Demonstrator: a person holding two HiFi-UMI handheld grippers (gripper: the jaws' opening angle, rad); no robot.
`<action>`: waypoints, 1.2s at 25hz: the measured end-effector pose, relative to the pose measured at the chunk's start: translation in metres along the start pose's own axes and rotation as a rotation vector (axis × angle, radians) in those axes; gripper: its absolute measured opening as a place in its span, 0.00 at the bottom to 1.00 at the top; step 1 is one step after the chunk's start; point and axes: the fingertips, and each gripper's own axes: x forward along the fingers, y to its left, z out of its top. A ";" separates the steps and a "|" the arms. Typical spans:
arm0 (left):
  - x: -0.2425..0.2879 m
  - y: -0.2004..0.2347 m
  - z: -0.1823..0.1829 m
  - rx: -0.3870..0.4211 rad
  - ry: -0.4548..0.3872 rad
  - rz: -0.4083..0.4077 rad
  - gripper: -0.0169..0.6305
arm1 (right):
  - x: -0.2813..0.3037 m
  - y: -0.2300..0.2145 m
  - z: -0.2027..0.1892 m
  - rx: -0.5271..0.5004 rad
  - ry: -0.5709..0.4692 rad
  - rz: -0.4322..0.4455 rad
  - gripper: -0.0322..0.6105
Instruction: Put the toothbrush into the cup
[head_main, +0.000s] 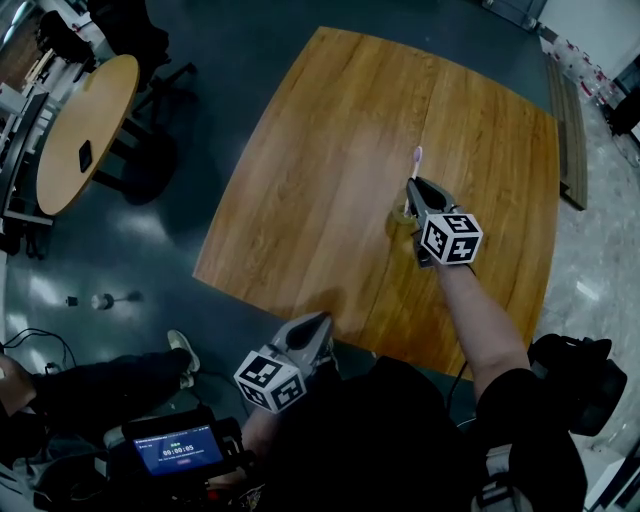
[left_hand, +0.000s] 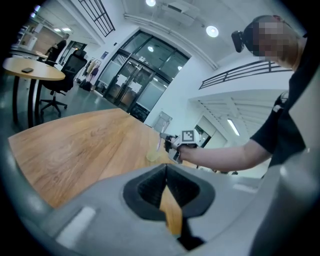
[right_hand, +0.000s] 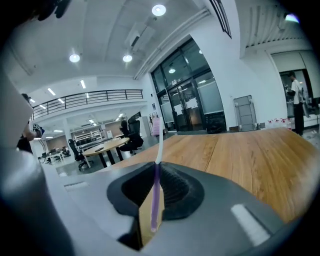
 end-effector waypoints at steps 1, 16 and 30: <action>0.001 0.001 0.001 -0.004 -0.001 -0.002 0.03 | 0.001 0.001 -0.001 -0.013 0.007 0.003 0.11; 0.003 0.003 0.006 -0.026 0.000 -0.014 0.03 | 0.001 0.008 -0.001 -0.074 0.043 0.023 0.11; 0.005 0.002 0.006 -0.014 -0.003 -0.022 0.03 | 0.002 0.008 0.004 -0.063 0.025 0.022 0.08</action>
